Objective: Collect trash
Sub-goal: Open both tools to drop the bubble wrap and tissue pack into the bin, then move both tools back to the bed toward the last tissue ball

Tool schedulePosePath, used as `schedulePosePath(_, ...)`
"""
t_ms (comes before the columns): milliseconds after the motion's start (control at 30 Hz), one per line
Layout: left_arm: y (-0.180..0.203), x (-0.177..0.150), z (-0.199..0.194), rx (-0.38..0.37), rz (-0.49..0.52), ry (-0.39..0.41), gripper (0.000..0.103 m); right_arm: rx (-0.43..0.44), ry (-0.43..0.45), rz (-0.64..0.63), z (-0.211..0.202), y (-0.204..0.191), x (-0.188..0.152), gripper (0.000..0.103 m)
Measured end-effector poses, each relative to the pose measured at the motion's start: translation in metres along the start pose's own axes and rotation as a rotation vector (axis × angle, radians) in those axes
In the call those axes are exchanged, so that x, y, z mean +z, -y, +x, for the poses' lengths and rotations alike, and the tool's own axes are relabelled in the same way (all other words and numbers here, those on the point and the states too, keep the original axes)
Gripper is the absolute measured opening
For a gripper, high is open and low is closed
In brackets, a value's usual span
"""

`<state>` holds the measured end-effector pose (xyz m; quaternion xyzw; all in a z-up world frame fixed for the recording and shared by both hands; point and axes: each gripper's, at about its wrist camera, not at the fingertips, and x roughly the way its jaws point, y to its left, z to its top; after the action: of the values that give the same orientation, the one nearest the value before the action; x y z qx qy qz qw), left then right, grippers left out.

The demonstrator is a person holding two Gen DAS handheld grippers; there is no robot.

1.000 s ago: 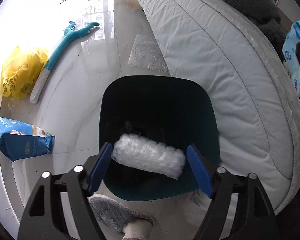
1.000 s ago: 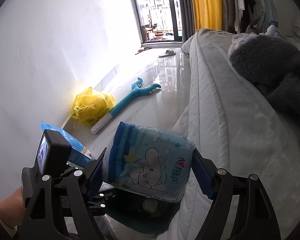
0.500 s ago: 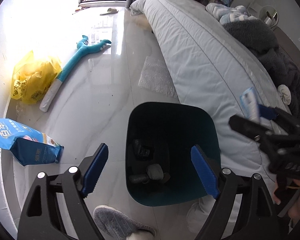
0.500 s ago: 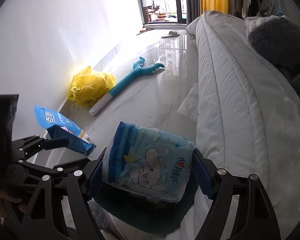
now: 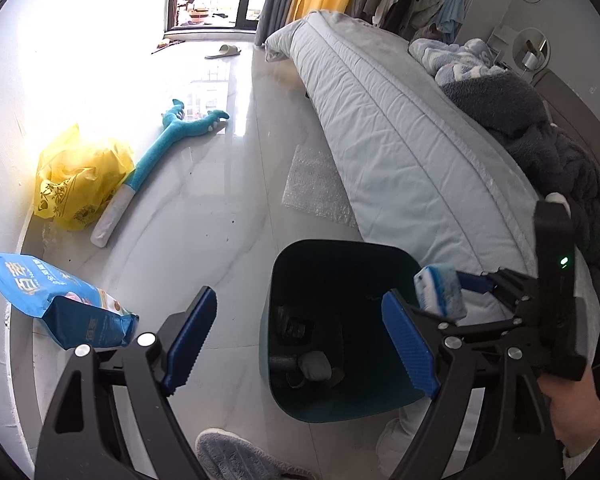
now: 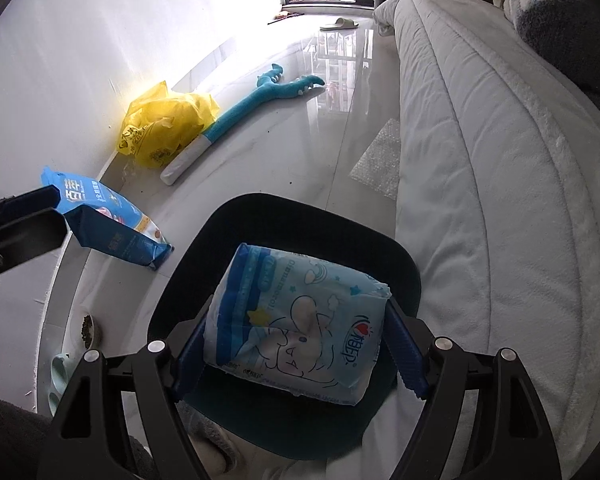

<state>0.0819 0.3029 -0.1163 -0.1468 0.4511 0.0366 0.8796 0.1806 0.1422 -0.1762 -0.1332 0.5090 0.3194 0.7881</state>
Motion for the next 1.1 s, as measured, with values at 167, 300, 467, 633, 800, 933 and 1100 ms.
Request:
schedulePosePath(167, 0.009, 0.007, -0.012, -0.029, 0.015, 0.05, 0.083, -0.007, -0.004, -0.013, -0.002, 0.0, -0.001, 0.08)
schedulePosePath(300, 0.019, 0.014, -0.026, -0.065, 0.028, 0.113, 0.081, 0.011, -0.009, -0.001, -0.004, 0.003, -0.001, 0.088)
schedulePosePath(467, 0.03, 0.023, -0.041, -0.077, 0.038, 0.186, 0.077, 0.026, 0.014, -0.031, -0.014, 0.0, -0.003, 0.092)
schedulePosePath(633, 0.043, 0.031, -0.048, -0.087, 0.033, 0.229, 0.076, 0.029, 0.07, -0.046, -0.036, 0.006, -0.002, 0.092)
schedulePosePath(800, 0.065, 0.037, -0.055, -0.117, 0.044, 0.273, 0.076, 0.04, 0.143, -0.022, -0.062, 0.023, -0.001, 0.092)
schedulePosePath(933, 0.089, 0.041, -0.054, -0.123, 0.074, 0.294, 0.076, 0.043, 0.209, 0.004, -0.083, 0.043, 0.0, 0.092)
schedulePosePath(1100, 0.112, 0.049, -0.05, -0.141, 0.09, 0.312, 0.076, 0.036, 0.258, 0.037, -0.104, 0.073, -0.002, 0.092)
